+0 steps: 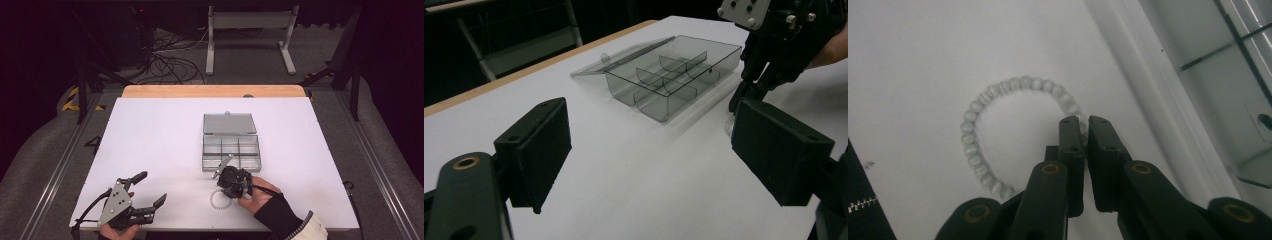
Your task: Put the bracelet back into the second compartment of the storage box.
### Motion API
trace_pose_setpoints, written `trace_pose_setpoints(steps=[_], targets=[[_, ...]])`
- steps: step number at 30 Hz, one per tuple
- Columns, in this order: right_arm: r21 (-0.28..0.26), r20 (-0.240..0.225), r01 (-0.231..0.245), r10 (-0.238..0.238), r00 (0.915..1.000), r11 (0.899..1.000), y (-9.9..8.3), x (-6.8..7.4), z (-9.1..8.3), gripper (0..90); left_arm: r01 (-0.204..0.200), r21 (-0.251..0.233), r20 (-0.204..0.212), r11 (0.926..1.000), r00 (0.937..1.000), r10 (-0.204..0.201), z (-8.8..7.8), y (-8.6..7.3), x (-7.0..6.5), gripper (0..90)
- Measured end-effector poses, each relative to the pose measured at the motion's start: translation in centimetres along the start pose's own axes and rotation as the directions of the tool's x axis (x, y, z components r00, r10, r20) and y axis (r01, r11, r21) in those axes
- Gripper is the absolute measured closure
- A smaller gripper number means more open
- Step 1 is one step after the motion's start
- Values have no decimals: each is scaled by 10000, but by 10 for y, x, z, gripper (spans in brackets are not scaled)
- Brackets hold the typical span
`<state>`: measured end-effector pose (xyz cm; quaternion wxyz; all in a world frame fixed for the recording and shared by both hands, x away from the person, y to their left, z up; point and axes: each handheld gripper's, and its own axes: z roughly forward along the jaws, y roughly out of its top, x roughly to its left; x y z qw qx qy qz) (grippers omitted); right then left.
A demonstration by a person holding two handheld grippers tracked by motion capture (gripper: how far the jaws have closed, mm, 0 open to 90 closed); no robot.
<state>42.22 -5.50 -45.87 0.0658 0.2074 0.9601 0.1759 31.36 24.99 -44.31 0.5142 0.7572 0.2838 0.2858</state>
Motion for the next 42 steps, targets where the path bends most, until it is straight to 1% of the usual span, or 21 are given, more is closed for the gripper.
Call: trace_pose_setpoints(steps=[4, 5, 8, 11, 12, 13, 16, 19, 26, 29, 31, 32, 34, 37, 38, 40, 42], targets=[[-401, -45, -15, 13, 10000, 9992, -1, 0, -8, 858, 3, 0, -1, 10000, 10000, -3, 0, 0, 0, 168], [-401, -45, -15, 13, 10000, 9992, -1, 0, -8, 858, 7, 0, 6, 10000, 10000, -7, 0, 0, 0, 168], [-679, -84, -35, 29, 10000, 9977, -1, 0, -15, 858, 8, 2, 8, 10000, 10000, -8, 0, 0, 0, 168], [-1071, -129, -52, 38, 9999, 9942, -2, 0, -25, 858, 55, -1, 29, 10000, 10000, -55, 0, 0, 0, 168], [-1071, -129, -52, 38, 9999, 9942, -2, 0, -25, 858, 51, 4, 34, 10000, 10000, -51, 0, 0, 0, 168], [-1264, -129, -60, 44, 9999, 9920, -2, 0, -29, 858, 55, 2, 39, 10000, 10000, -55, 0, 0, 0, 168], [-1432, -171, -112, 89, 9998, 9896, -3, 0, -34, 858, 62, 4, 50, 10000, 10000, -62, 0, 0, 0, 169], [-1647, -138, -66, 44, 9999, 9863, -3, 0, -40, 858, 48, 2, 47, 10000, 10000, -48, 0, 0, 0, 169], [-2165, -49, 47, -60, 10000, 9763, -4, 0, -54, 858, 80, -1, 56, 10000, 10000, -80, 0, 0, 0, 169], [-2379, 38, 22, -13, 10000, 9713, -4, -1, -59, 858, 53, -7, 44, 10000, 10000, -53, 0, 0, 0, 169], [-2540, 86, 96, -77, 9999, 9672, -4, -2, -62, 858, 96, 14, 49, 10000, 9999, -96, 0, 0, 0, 169], [-2712, 127, 62, -28, 9999, 9625, -4, -2, -66, 859, 94, 16, 50, 10000, 9999, -95, 0, 0, 0, 169], [-2769, 181, 70, -21, 9998, 9609, -4, -2, -67, 859, 97, 20, 51, 10000, 9999, -97, 0, 0, 0, 169], [-2941, 202, 109, -51, 9998, 9557, -4, -3, -72, 859, 103, 22, 52, 9999, 9999, -103, 0, 0, 0, 169], [-3042, 274, 122, -40, 9996, 9525, -4, -4, -75, 858, 97, 19, 53, 10000, 9999, -98, 0, 0, 0, 169], [-3083, 261, 61, 21, 9997, 9513, -4, -4, -76, 859, 149, 9, 51, 9999, 9999, -149, 0, 0, 0, 169], [-3146, 306, 121, -26, 9995, 9492, -4, -5, -78, 858, 165, 2, 55, 9999, 9998, -165, 0, 0, 0, 169]])
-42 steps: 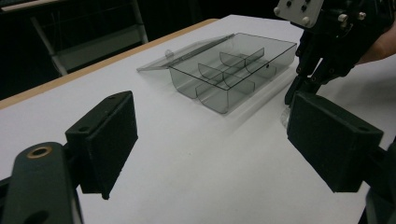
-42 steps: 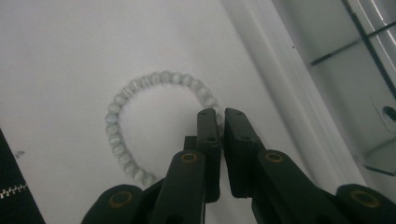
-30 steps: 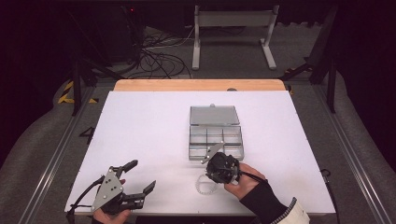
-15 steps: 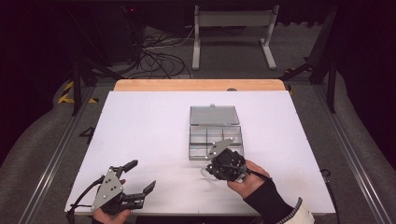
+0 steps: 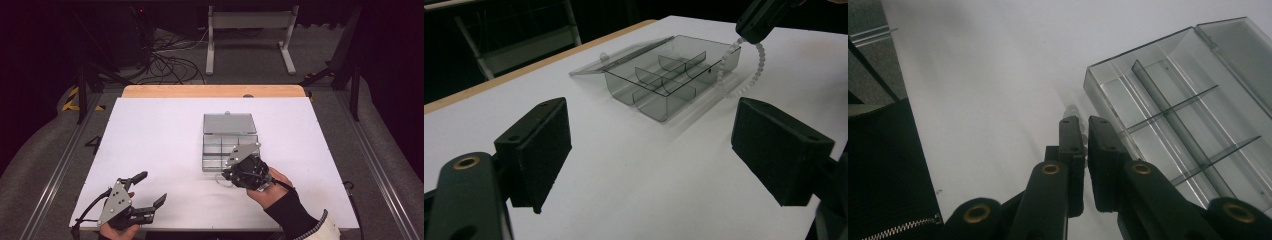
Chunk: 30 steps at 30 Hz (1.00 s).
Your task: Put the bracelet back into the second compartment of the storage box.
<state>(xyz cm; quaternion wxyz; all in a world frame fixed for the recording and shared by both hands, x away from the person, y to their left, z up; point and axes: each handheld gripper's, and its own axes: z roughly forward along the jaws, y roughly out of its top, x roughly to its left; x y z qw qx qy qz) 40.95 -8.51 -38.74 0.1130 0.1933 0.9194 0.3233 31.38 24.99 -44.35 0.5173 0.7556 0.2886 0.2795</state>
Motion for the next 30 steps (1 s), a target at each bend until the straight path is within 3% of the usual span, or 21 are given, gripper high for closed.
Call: trace_pose_setpoints(steps=[19, 30], targets=[[-257, 599, 231, -215, 9980, 9994, 16, -14, -19, 858, 6, -32, 44, 10000, 10000, -6, 0, 0, 1, 168], [-357, 777, 31, -3, 9970, 9994, 29, -28, -24, 859, -7, -18, 35, 10000, 10000, 7, 0, 0, 1, 169]])
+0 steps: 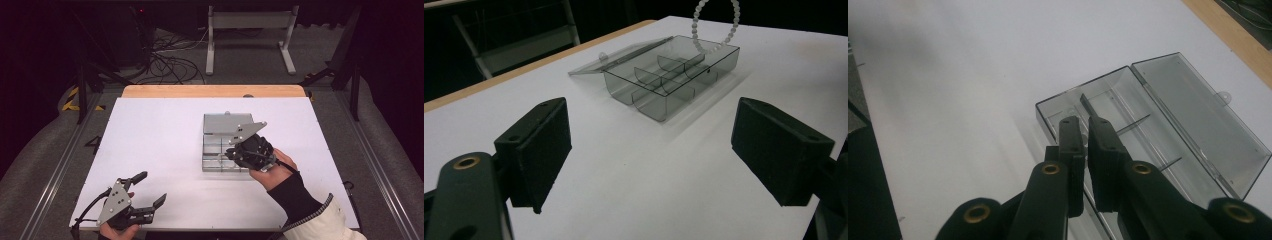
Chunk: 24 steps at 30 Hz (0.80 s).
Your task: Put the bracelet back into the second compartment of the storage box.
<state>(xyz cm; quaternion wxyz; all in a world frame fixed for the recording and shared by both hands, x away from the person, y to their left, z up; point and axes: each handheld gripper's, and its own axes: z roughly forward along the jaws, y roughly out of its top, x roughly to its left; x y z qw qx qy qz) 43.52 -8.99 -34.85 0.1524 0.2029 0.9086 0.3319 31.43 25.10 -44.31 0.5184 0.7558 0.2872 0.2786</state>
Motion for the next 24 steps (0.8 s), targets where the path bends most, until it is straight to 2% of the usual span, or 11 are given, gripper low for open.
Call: trace_pose_setpoints(steps=[11, 15, 20, 24], targets=[[-238, 291, -493, 500, 9983, 9985, 3, -20, 3, 858, -1, 43, 13, 10000, 10000, 1, 0, 0, 0, 168], [-309, 484, -817, 831, 9954, 9962, 3, -31, 9, 858, -2, 29, 7, 10000, 10000, 2, 0, 0, 0, 169], [-351, 524, -1034, 1051, 9931, 9940, 4, -40, 15, 858, -4, 47, 10, 10000, 10000, 4, 0, 0, 0, 169], [-384, 543, -1421, 1440, 9881, 9891, 4, -49, 23, 858, -9, 13, 15, 10000, 10000, 9, 0, 0, 0, 169]])
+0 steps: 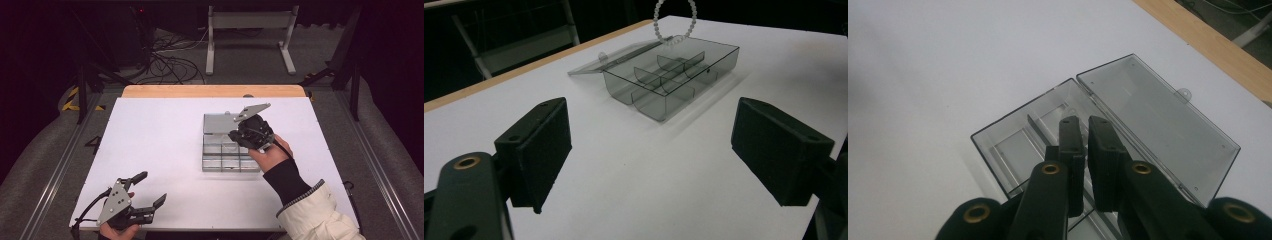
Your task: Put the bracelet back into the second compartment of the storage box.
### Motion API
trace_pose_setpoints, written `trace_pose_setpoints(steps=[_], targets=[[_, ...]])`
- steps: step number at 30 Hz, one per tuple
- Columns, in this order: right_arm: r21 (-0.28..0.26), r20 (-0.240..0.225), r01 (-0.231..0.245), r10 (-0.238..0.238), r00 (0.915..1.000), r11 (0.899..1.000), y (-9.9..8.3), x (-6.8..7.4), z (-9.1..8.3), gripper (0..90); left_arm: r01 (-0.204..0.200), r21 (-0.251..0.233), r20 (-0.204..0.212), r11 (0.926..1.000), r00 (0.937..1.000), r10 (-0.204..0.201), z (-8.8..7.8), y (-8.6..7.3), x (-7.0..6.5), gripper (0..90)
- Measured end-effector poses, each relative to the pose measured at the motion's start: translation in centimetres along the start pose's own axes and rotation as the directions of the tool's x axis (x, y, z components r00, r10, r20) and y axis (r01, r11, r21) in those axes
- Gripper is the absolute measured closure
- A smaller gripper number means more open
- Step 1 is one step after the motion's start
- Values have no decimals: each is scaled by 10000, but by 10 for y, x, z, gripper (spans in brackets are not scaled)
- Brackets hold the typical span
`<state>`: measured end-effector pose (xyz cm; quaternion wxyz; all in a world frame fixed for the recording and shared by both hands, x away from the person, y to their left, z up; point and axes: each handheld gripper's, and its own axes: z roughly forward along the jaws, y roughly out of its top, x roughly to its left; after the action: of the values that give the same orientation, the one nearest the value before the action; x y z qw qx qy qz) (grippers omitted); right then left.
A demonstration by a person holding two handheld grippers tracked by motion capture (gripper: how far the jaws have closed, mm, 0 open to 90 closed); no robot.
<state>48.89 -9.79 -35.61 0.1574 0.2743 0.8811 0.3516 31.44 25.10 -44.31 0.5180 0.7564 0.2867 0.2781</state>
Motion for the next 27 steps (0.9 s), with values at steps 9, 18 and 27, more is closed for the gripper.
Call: trace_pose_setpoints(steps=[9, 18, 27], targets=[[45, -195, -546, 547, 9983, 9985, 0, -14, 16, 858, 27, -5, 29, 10000, 10000, -27, 0, 0, 0, 169], [76, -426, -1138, 1140, 9926, 9935, -4, -25, 30, 858, 30, -28, 31, 10000, 10000, -30, 0, 0, 0, 169], [153, -778, -1832, 1838, 9799, 9830, -12, -34, 41, 858, 34, -25, 33, 10000, 10000, -34, 0, 0, 0, 169]])
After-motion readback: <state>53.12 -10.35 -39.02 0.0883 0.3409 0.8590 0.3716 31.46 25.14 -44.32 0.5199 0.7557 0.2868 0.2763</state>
